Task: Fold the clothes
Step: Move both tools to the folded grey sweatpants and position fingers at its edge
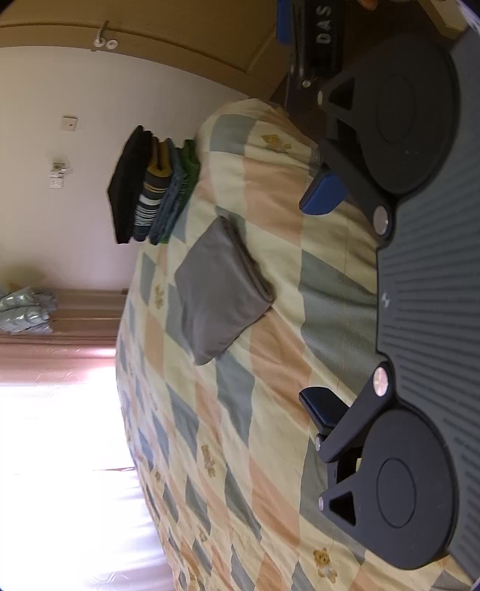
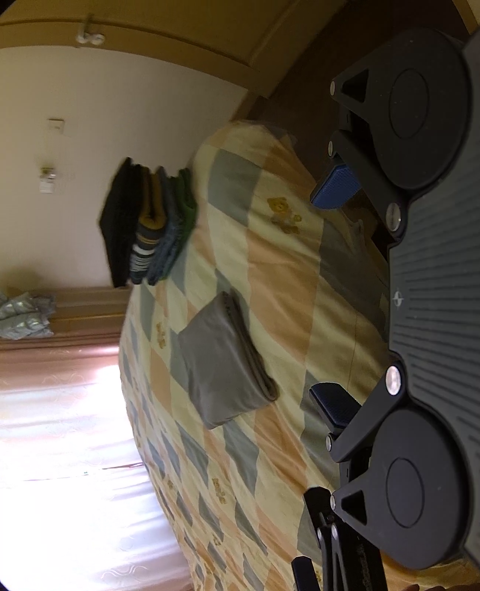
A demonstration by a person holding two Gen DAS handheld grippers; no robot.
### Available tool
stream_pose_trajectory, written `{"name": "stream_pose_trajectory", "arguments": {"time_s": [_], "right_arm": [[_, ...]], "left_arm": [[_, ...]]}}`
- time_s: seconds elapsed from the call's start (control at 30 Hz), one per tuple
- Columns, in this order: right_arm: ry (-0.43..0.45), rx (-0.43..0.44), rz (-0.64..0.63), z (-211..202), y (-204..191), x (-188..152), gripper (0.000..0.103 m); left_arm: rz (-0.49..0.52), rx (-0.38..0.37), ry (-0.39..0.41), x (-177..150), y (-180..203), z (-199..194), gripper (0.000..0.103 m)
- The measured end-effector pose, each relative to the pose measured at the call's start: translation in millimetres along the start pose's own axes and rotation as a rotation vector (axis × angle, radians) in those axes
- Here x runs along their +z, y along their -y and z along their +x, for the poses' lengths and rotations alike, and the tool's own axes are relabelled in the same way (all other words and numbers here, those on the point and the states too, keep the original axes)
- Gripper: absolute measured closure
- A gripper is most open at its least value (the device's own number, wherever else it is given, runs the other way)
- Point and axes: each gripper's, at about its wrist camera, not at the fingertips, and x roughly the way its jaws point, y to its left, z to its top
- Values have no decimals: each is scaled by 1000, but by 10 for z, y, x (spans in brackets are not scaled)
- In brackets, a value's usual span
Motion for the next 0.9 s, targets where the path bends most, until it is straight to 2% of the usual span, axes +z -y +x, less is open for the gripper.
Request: {"name": "stream_pose_trajectory", "arguments": {"time_s": [0.1, 0.17, 0.27, 0.3, 0.33, 0.37, 0.4, 0.43, 0.47, 0.5, 0.53, 0.63, 0.7, 0.73, 0.83, 0.9], "right_arm": [[-60, 79, 52, 448, 221, 15, 0], [-88, 150, 95, 807, 373, 47, 0], [-67, 311, 174, 1393, 631, 142, 0], [-25, 379, 202, 1557, 715, 192, 0], [31, 456, 222, 1704, 792, 246, 3], [79, 526, 234, 1865, 857, 315, 8], [102, 574, 229, 2061, 890, 419, 23], [99, 594, 211, 2291, 891, 555, 47], [75, 598, 188, 2540, 868, 715, 62], [43, 598, 166, 2754, 828, 865, 84], [17, 607, 151, 2929, 785, 1008, 97], [10, 630, 62, 3295, 559, 1494, 98], [11, 641, -17, 3445, 347, 1785, 98], [12, 645, -68, 3524, 209, 1920, 98], [-21, 607, -189, 3892, -130, 2113, 98], [-96, 561, -262, 4234, -308, 2087, 103]], "left_arm": [[-23, 5, -50, 52, -27, 316, 5], [-87, -11, -84, 122, -142, 657, 5], [-183, -72, -54, 309, -357, 1163, 20], [-215, -93, -43, 372, -429, 1332, 34], [-232, -109, -22, 463, -485, 1515, 53], [-245, -124, 0, 560, -537, 1701, 64], [-257, -125, 12, 667, -573, 1898, 86], [-264, -123, 10, 779, -601, 2074, 94], [-270, -121, 6, 892, -629, 2245, 94], [-275, -119, 1, 1004, -656, 2416, 94], [-263, -119, 5, 1106, -664, 2536, 94], [-233, -100, -16, 1426, -679, 2875, 94], [-217, -101, -36, 1568, -678, 3099, 94], [-200, -78, -54, 1604, -677, 3235, 94], [-204, -35, -130, 1578, -742, 3647, 94], [-231, -24, -190, 1511, -816, 3915, 92]]}}
